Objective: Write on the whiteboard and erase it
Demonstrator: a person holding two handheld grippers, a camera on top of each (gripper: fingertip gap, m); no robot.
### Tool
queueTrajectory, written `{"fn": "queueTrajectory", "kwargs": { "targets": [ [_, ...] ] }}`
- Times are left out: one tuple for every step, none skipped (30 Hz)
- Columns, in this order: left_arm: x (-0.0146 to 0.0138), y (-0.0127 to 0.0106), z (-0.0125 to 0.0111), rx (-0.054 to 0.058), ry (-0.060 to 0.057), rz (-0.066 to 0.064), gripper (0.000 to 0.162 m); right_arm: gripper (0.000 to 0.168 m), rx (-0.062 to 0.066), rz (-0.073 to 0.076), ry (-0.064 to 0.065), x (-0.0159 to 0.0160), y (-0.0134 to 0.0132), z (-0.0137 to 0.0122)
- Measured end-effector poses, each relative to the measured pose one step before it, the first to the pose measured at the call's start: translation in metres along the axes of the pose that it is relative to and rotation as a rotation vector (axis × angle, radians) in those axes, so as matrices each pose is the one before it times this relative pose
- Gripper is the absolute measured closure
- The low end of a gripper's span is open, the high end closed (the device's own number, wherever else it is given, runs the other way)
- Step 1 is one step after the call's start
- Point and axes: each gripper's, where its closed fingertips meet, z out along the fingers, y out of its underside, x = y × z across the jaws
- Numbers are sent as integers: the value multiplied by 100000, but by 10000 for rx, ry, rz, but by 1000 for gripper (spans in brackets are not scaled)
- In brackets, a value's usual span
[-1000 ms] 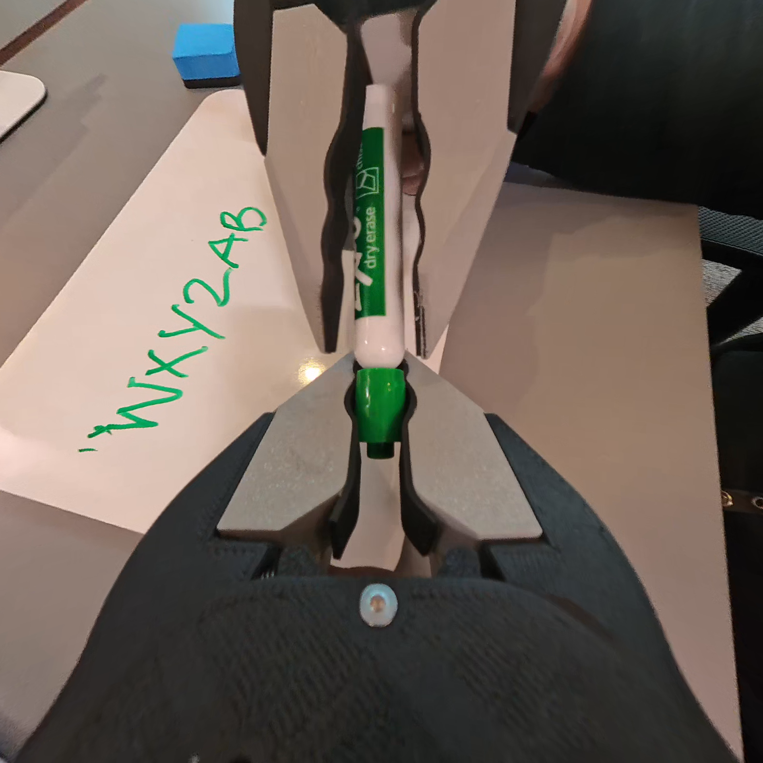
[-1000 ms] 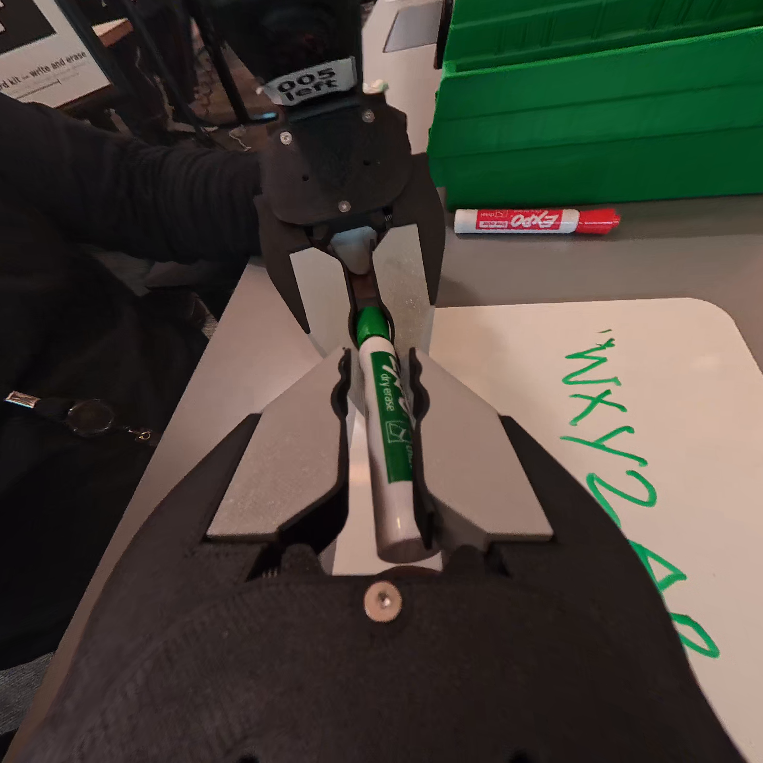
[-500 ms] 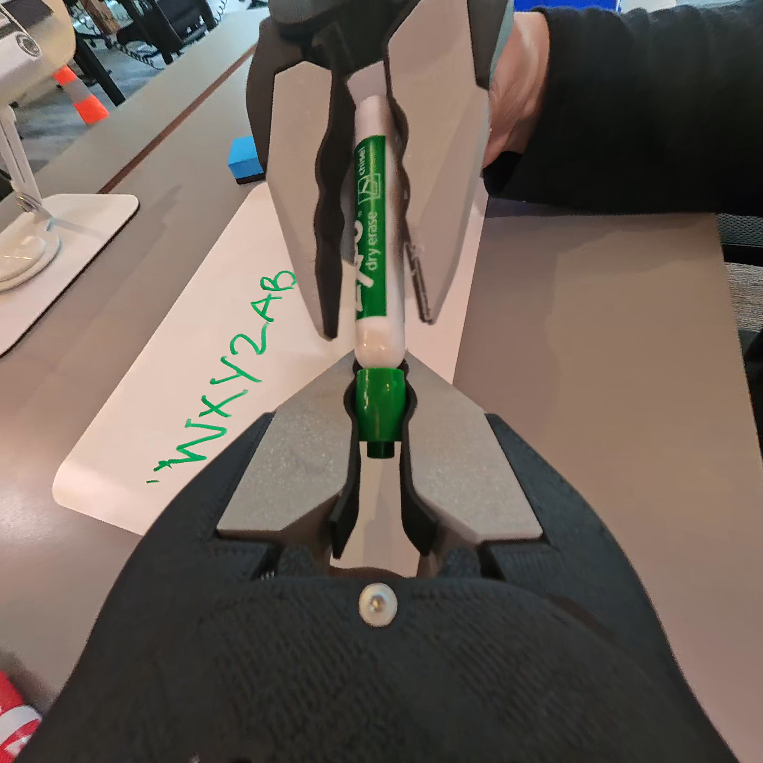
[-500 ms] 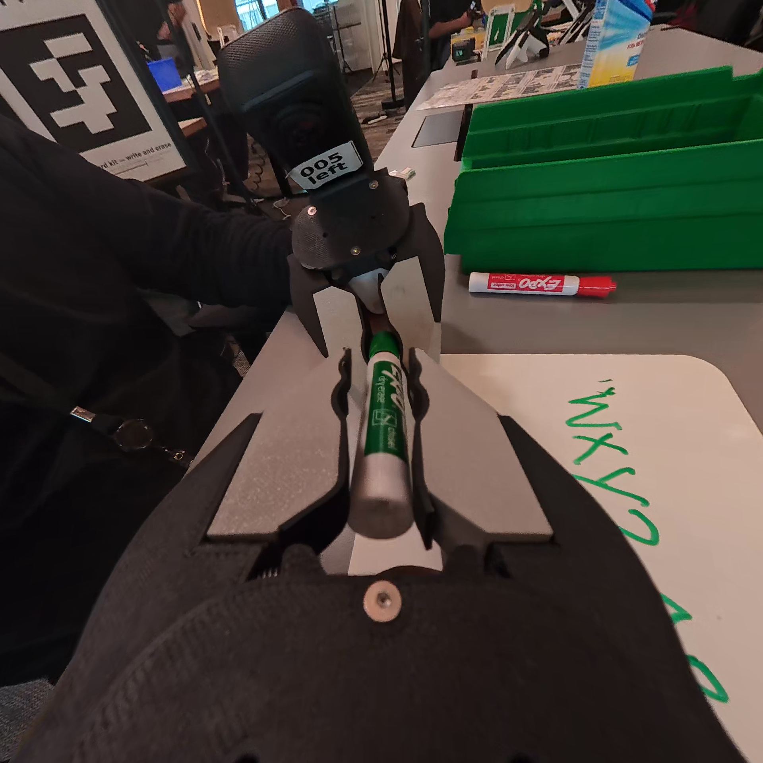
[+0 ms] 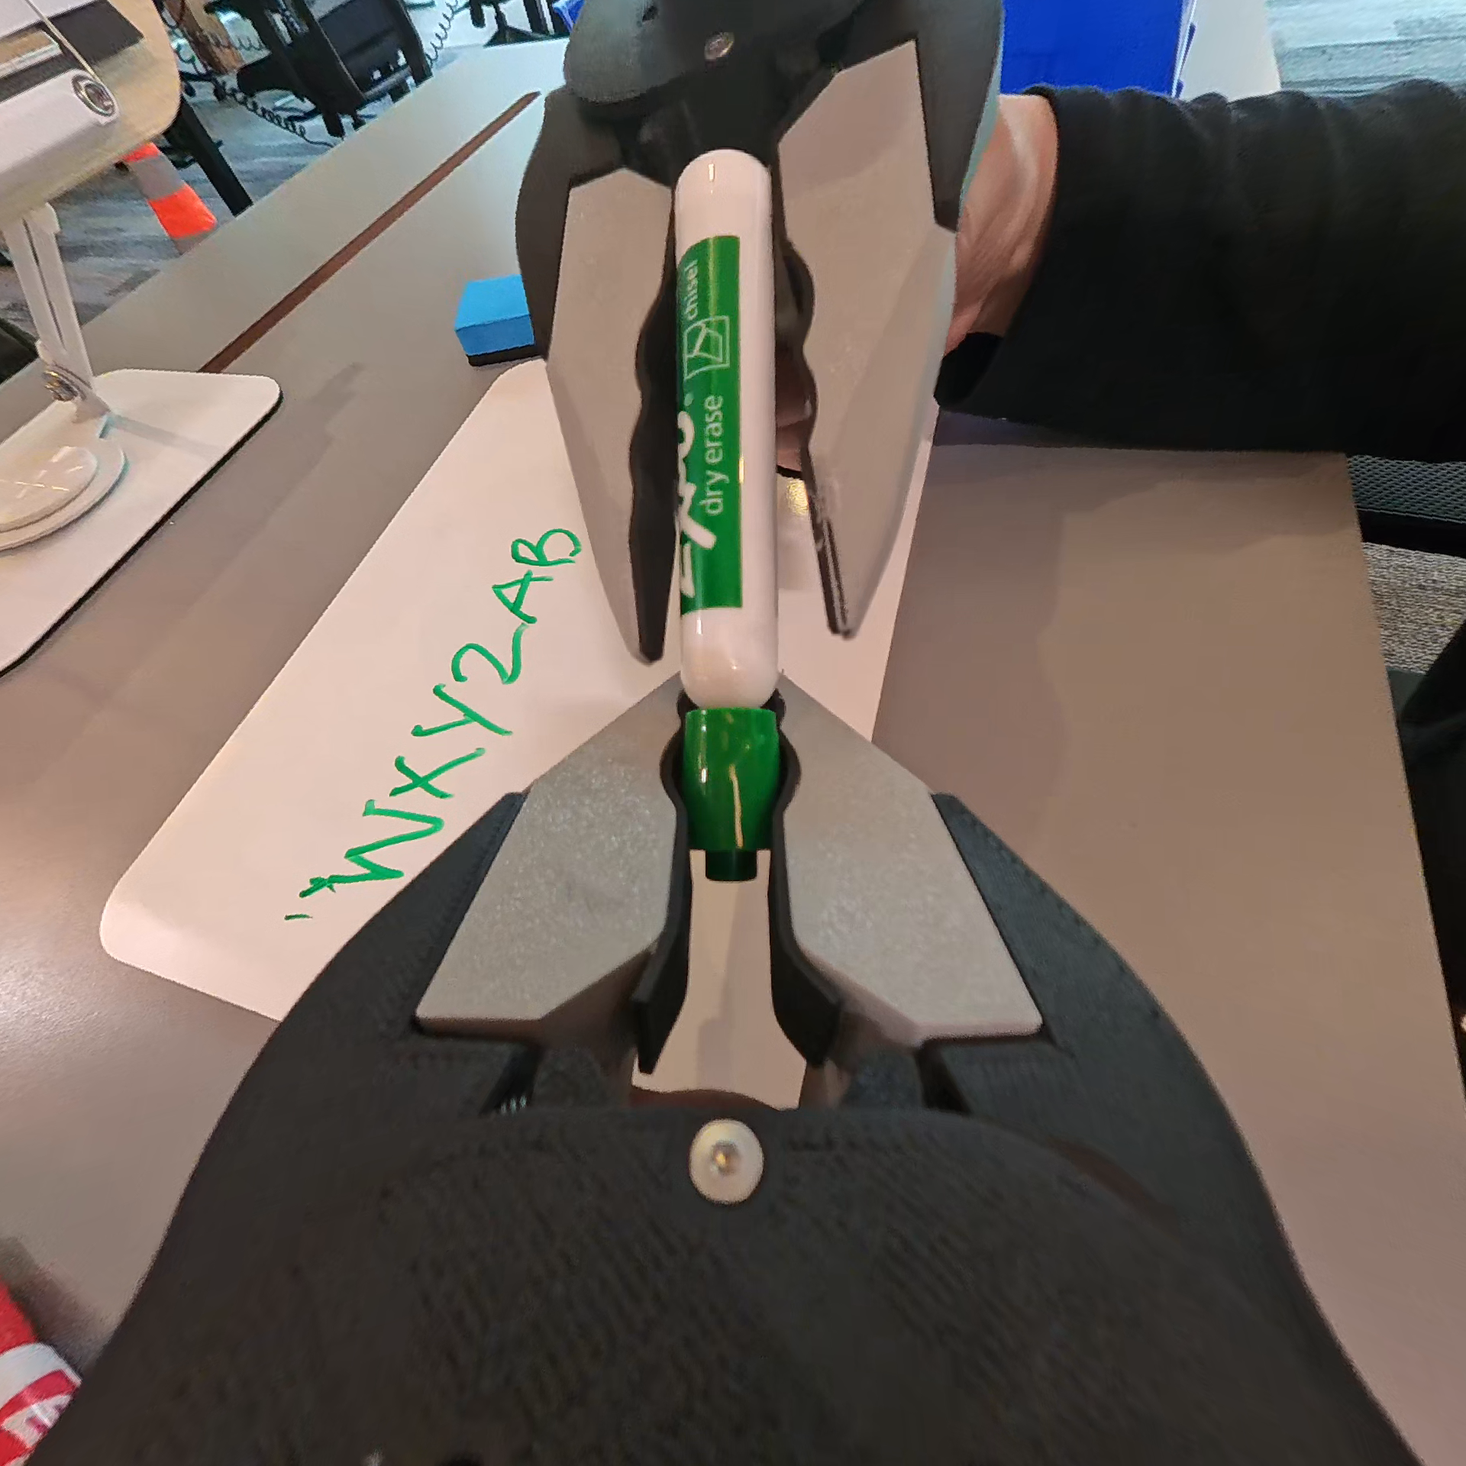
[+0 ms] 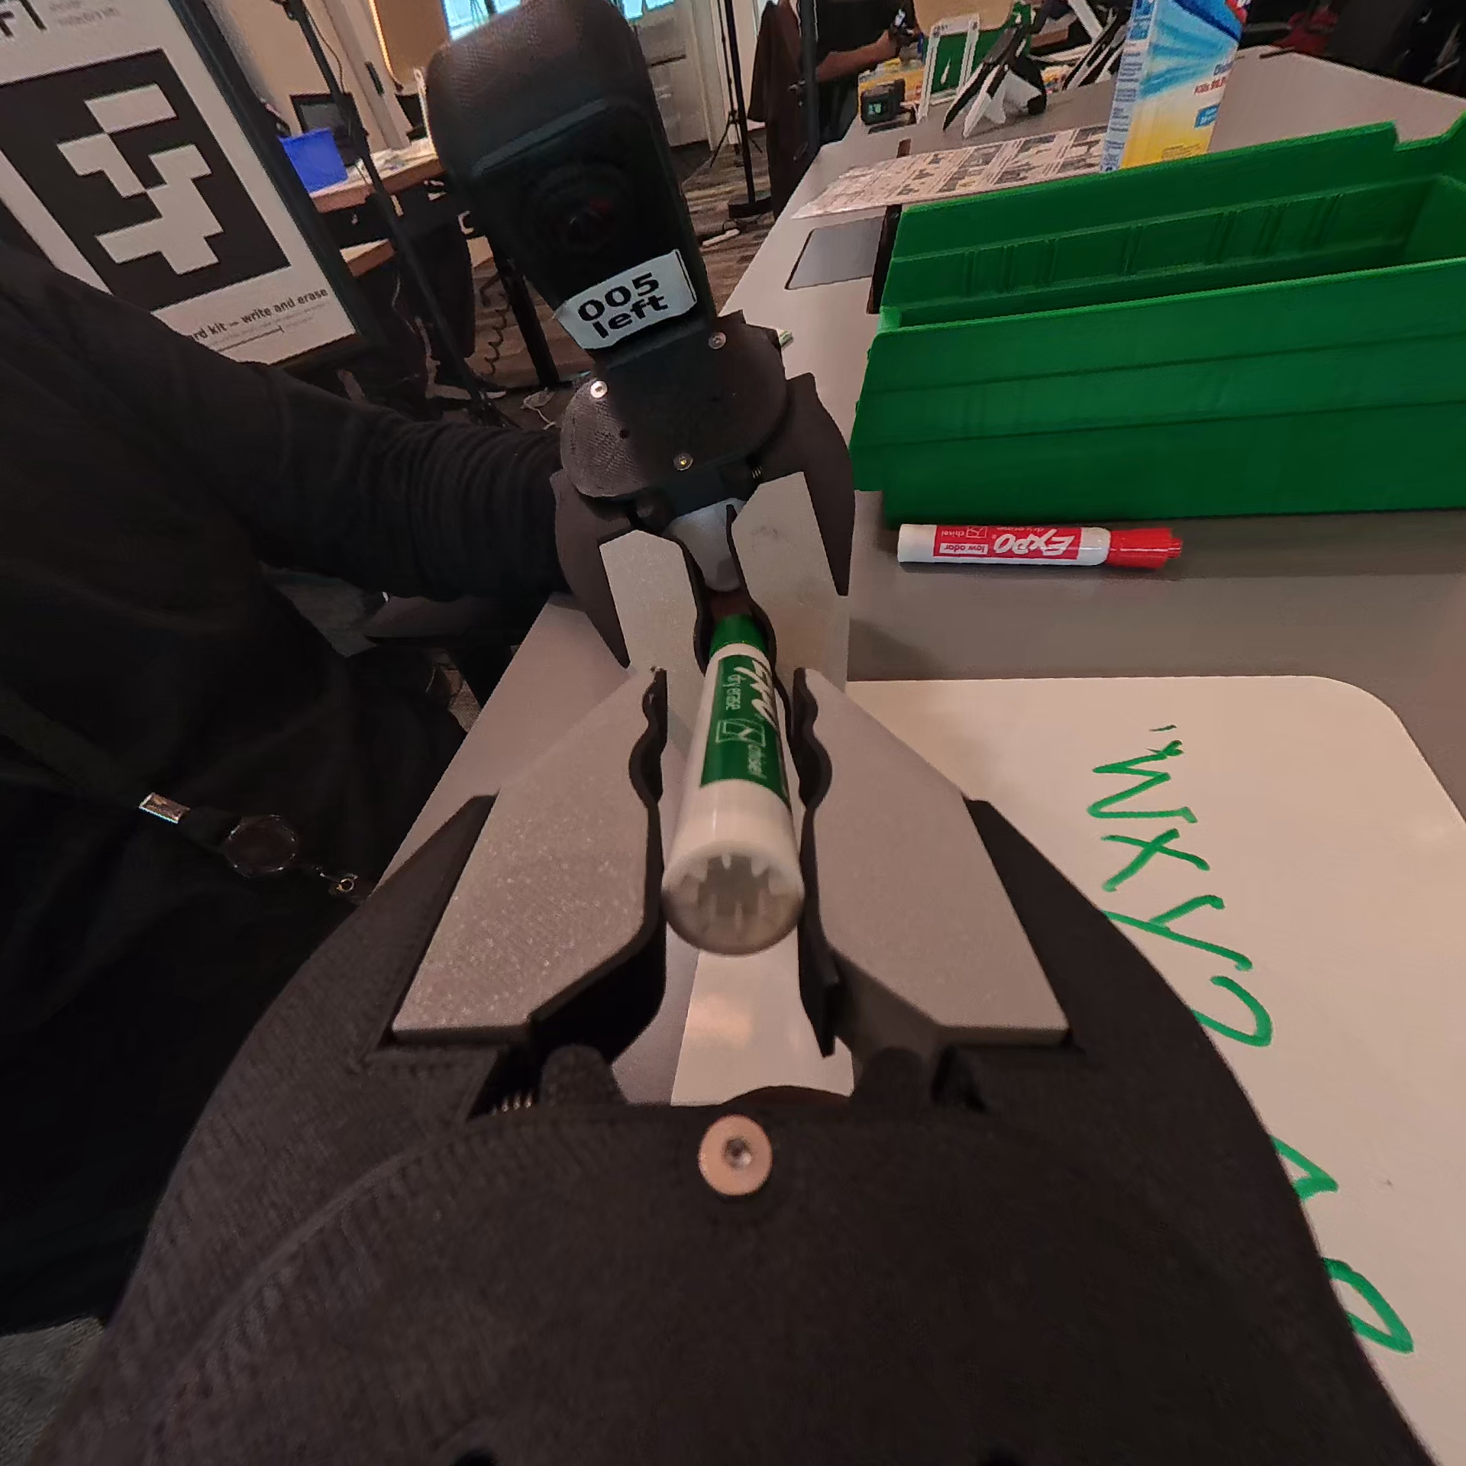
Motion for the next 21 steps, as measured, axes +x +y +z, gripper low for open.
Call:
{"fn": "queueTrajectory", "kwargs": {
  "targets": [
    [41, 49, 23, -26, 23, -5, 151, 139, -100, -8, -6, -29, 173, 162],
    [-8, 22, 9, -9, -20, 24, 150, 139, -86, -8, -18, -58, 143, 173],
    [30, 32, 13, -20, 7, 16, 151, 138, -52, -10, 7, -19, 79, 137],
    [41, 72, 36, -41, 32, -22, 151, 138, 0, -21, 20, 1, -4, 74],
    [-10, 59, 34, -28, -3, -9, 151, 138, 25, 1, 14, -1, -55, 26],
    [36, 35, 19, -20, 26, -12, 151, 139, 15, 28, -7, -8, -26, 14],
    [51, 38, 32, -19, 33, -15, 151, 138, 6, 29, -51, -65, 2, 23],
    [14, 6, 29, -1, -3, 4, 151, 138, 0, 21, -39, -55, 16, 45],
    [-1, -31, 27, 13, -17, 8, 151, 138, -23, 2, -2, -8, 47, 77],
    [77, -33, 19, 8, 35, 0, 151, 138, -74, -5, -3, -21, 128, 158],
    [15, 176, 64, -111, -12, 12, 151, 138, -47, -16, -31, -79, 101, 189],
    [-26, 94, 54, -47, -55, 77, 151, 138, 7, -16, -56, -120, -13, 148],
    [14, 48, 43, -21, -9, 21, 151, 138, -24, -21, -4, -49, -7, 82],
    [16, -8, 19, 1, 16, -27, 150, 138, -45, -43, 29, -4, 33, 9],
    [-34, -49, -5, 29, -24, -12, 151, 138, -4, -32, 29, 5, 2, -23],
    [-47, -66, 0, 32, -33, -8, 151, 138, 45, 1, 22, 36, -57, -23],
    [24, 11, 8, 1, 27, -22, 150, 138, 12, 36, -14, 11, -19, -17],
    [34, 57, 15, -24, 38, -33, 150, 138, -23, 35, -6, 10, 44, 21],
    [11, 62, 18, -21, 23, -16, 150, 139, -31, -18, 18, 31, 51, 26],
    [-16, 80, 35, -28, -8, -13, 149, 139, -46, -57, 53, 60, 75, 29],
    [-53, 64, 40, -27, -33, -8, 149, 139, -72, -62, 67, 61, 81, 16]
  ]
}}
